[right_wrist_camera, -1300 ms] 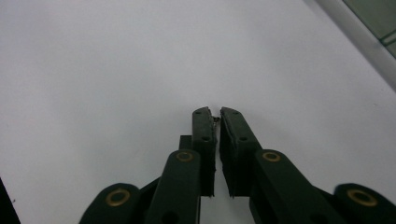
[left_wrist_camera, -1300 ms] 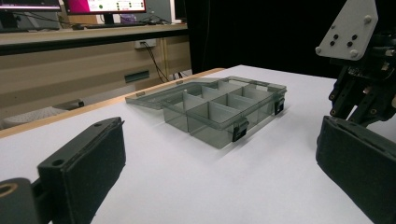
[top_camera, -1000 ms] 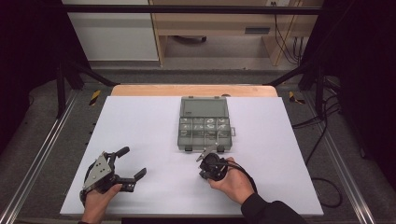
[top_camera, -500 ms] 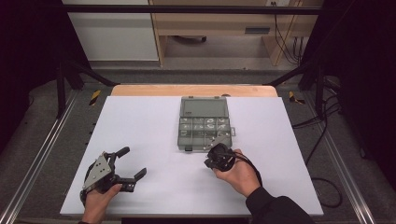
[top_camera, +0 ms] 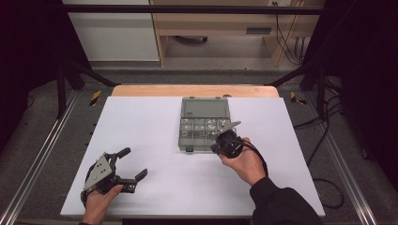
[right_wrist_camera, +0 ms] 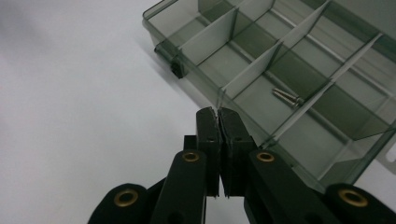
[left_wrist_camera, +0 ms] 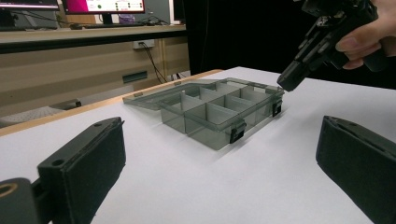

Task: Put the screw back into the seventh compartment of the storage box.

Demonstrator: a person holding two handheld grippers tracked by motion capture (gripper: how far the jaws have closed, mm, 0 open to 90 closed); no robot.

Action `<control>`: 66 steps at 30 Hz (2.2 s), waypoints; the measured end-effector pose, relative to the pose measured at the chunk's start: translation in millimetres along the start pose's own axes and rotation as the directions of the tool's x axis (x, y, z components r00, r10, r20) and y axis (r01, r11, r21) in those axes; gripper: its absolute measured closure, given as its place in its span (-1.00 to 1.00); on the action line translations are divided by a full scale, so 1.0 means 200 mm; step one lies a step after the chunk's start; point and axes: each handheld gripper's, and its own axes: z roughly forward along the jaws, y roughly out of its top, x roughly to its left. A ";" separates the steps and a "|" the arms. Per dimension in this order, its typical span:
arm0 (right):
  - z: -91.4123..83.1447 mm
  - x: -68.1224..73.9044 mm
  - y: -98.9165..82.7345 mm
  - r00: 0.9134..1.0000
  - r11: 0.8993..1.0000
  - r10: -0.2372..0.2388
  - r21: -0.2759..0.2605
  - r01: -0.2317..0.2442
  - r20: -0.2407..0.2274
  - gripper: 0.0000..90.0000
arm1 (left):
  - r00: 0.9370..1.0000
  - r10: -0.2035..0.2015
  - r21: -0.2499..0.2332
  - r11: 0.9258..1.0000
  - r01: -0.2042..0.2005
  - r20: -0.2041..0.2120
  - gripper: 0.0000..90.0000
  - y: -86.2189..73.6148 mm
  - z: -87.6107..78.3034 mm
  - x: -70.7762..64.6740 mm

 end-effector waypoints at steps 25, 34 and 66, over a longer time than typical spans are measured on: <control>0.07 -0.19 0.11 0.998 0.999 0.042 -0.019 -0.041 0.057 0.95 | 1.000 -0.002 -0.003 1.000 0.002 0.004 -0.97 0.00 0.00 0.00; 0.13 -0.19 0.12 0.996 0.998 0.063 0.028 -0.065 0.058 0.95 | 1.000 -0.001 -0.007 1.000 0.001 0.006 -0.97 0.00 0.00 -0.01; 0.10 -0.05 0.22 0.993 0.987 0.044 -0.160 -0.026 0.110 -0.77 | 1.000 0.010 0.000 1.000 -0.010 0.007 -0.97 0.00 0.00 -0.01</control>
